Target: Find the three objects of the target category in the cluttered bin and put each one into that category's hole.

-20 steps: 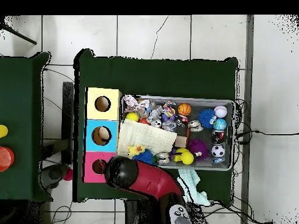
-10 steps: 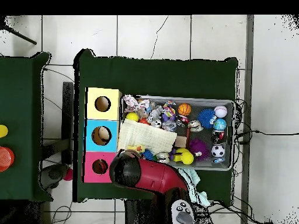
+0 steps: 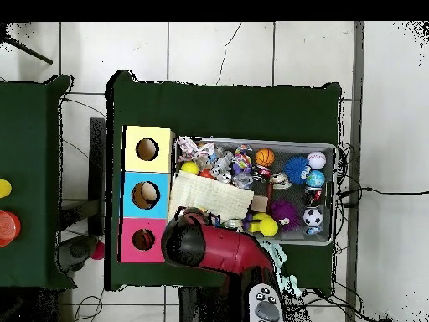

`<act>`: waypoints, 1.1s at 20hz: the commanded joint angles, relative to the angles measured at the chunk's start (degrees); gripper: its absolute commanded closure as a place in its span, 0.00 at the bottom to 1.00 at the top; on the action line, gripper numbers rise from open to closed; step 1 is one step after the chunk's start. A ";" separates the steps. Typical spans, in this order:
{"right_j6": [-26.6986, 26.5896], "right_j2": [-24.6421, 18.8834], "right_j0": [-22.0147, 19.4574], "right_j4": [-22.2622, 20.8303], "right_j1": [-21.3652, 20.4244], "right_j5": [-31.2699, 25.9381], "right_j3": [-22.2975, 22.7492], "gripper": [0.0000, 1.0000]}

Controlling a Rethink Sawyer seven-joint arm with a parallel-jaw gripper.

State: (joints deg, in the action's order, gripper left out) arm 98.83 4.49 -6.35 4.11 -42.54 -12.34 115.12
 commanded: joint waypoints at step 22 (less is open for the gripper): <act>7.80 -7.45 -6.81 0.53 5.51 2.94 -0.07 0.00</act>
State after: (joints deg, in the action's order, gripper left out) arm 98.83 3.69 -10.91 4.13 -38.59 -7.49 115.23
